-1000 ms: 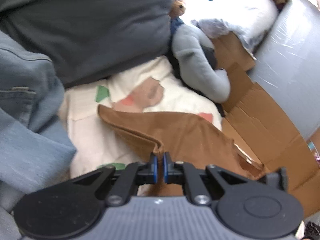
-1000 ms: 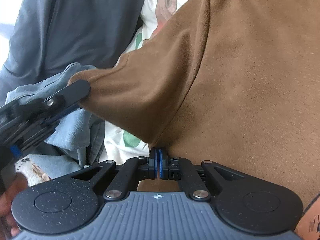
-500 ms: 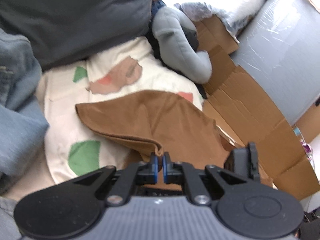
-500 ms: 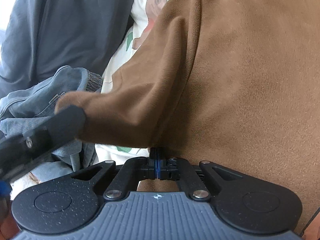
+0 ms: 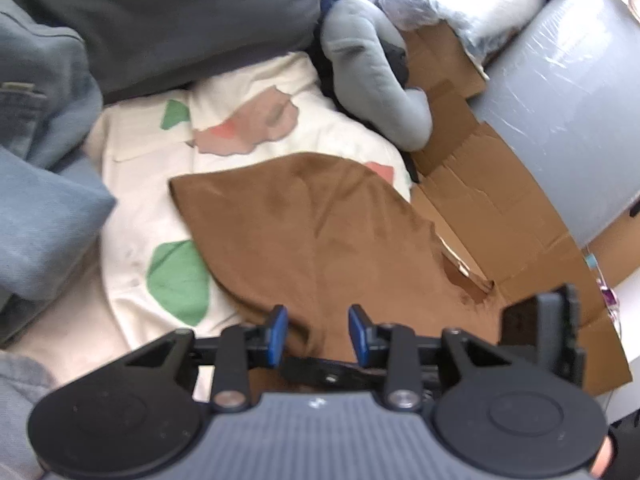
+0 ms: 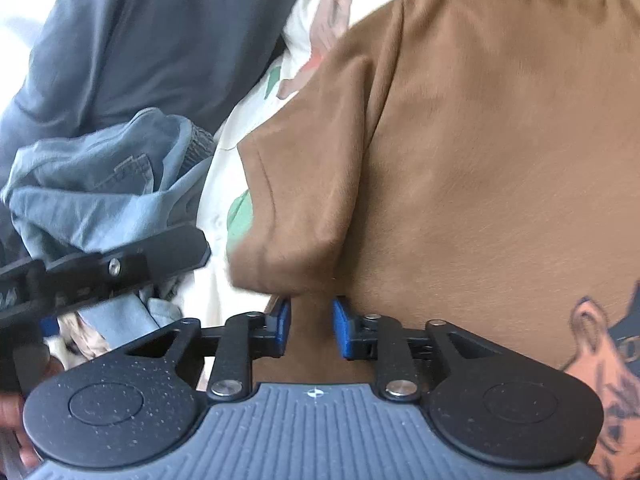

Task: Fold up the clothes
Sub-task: 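Fold the sleeve over the shirt body with the left tool, then open both tools, then move the open left tool to the folded sleeve edge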

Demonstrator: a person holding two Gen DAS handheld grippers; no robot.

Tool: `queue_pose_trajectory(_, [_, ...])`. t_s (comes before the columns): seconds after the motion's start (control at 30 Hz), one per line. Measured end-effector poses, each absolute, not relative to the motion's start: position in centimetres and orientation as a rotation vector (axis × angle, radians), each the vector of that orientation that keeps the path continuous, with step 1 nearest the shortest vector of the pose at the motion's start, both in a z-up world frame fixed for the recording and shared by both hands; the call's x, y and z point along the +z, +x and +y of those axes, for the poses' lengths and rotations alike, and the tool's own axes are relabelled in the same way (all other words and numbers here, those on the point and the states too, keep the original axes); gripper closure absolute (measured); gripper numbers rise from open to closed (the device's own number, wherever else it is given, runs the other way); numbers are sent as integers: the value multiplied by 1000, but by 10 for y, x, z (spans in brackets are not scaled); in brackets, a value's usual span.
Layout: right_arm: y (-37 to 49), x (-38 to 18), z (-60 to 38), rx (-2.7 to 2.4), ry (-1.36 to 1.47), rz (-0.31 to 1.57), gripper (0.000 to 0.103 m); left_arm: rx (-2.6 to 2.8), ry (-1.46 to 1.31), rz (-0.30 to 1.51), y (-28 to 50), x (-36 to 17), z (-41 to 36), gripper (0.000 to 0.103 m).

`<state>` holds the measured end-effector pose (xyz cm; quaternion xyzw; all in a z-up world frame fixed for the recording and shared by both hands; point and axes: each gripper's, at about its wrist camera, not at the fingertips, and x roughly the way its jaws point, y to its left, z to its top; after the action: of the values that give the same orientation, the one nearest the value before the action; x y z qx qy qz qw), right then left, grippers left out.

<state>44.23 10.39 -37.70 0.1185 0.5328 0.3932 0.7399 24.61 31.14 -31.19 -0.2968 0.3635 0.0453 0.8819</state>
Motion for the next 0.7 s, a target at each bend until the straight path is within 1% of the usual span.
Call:
queue_pose_trajectory(0.07, [439,-370,100,861,221,1143,65,121,-609,749,244,-311,314,68])
queue_pose_trajectory(0.17, [434,-359,100,860,143,1106,63,181,-581,780,246,-316,318,70])
queue_pose_trajectory(0.23, [430,-353,104,859,91,1078,52,216,-566,810,247,-322,320,71])
queue_pose_trajectory(0.27, [428,-351,106,861,66,1057,51,229,-562,827,247,-326,322,71])
queue_pose_trajectory(0.4, [420,-342,115,866,-11,987,50,250,-549,879,247,-336,324,74])
queue_pose_trajectory(0.7, [402,-331,133,893,-136,885,49,295,-571,878,239,-339,338,78])
